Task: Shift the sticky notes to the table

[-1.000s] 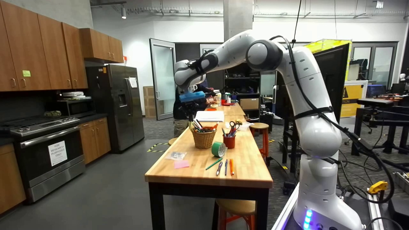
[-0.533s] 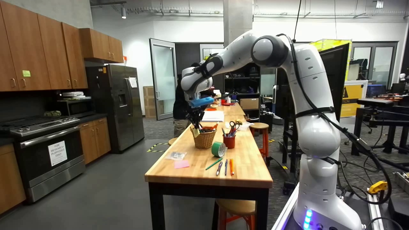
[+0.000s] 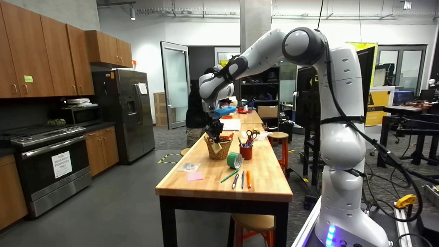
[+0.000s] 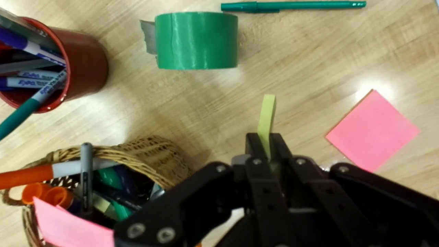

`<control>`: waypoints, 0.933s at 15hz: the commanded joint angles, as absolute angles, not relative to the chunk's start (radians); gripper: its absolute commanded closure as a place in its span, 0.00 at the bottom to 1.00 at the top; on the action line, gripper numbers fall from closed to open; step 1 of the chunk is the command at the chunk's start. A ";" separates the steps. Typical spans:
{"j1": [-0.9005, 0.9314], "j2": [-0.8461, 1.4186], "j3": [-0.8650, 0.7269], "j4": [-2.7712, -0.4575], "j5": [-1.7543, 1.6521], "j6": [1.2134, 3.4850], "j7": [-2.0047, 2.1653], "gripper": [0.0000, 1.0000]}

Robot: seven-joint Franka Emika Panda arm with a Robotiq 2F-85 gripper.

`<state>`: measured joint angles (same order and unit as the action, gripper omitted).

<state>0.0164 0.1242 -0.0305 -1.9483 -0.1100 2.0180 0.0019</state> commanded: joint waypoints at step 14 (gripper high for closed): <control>0.050 -0.053 0.049 -2.180 -0.070 1.977 -0.201 0.98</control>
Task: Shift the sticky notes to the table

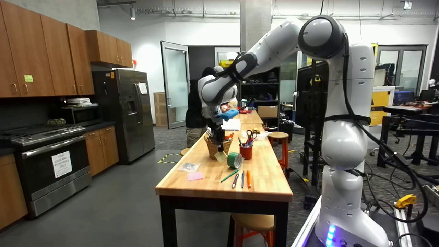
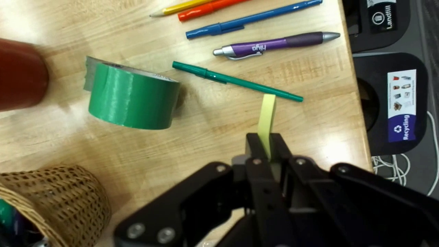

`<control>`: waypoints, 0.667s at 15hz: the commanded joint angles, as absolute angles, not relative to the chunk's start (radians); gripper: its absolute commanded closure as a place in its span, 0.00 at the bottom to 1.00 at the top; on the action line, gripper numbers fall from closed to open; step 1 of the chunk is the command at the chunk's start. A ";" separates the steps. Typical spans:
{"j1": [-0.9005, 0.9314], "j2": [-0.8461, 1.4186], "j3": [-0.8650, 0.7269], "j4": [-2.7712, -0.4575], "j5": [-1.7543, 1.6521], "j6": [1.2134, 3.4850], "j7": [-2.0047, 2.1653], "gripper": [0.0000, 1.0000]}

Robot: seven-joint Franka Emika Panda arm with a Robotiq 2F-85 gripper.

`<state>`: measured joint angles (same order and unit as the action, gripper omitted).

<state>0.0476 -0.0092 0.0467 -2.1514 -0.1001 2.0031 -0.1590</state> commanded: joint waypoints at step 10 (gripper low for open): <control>0.055 -0.068 0.051 -2.192 0.073 1.879 -0.219 0.98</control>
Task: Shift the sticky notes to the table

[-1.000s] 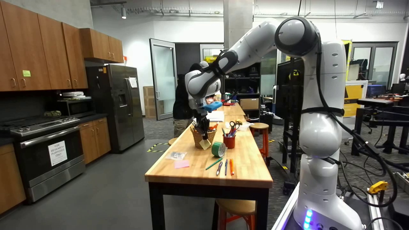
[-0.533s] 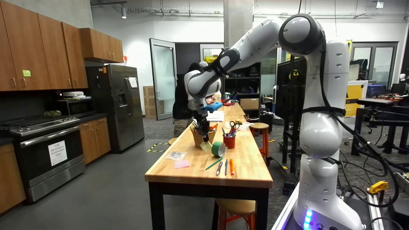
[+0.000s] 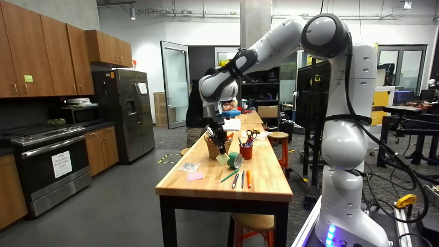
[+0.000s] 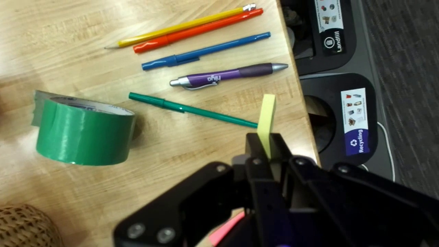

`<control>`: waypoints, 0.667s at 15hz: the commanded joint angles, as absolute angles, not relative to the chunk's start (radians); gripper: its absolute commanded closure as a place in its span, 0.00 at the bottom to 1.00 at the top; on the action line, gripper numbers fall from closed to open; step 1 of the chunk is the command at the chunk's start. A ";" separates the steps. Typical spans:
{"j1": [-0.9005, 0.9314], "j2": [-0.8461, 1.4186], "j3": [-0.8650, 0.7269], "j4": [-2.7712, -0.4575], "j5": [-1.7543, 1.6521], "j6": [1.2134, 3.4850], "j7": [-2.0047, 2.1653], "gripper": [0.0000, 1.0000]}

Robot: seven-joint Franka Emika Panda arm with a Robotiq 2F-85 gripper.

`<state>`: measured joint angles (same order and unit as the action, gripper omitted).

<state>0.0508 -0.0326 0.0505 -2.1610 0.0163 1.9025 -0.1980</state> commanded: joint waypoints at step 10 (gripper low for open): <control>0.090 -0.051 0.078 -2.224 0.262 1.897 -0.218 0.98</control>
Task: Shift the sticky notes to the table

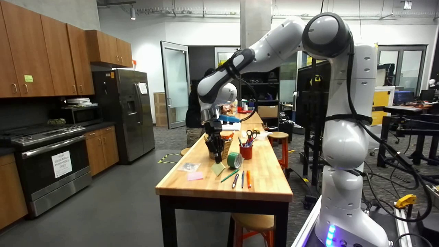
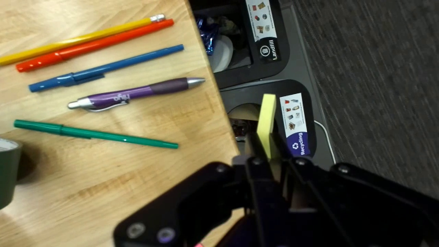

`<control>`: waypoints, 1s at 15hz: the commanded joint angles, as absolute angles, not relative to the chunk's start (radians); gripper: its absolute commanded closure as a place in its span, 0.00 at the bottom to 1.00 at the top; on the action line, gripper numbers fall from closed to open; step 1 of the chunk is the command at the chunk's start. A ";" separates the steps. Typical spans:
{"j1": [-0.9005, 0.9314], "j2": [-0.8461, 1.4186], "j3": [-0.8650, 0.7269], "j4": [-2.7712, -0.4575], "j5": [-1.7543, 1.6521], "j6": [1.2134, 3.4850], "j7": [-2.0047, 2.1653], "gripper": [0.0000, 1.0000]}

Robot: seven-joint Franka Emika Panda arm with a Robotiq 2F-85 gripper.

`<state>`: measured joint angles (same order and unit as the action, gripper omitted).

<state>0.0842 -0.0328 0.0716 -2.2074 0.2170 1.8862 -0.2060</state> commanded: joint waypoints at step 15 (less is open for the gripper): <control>0.094 -0.011 0.082 -2.194 0.406 1.911 -0.214 0.98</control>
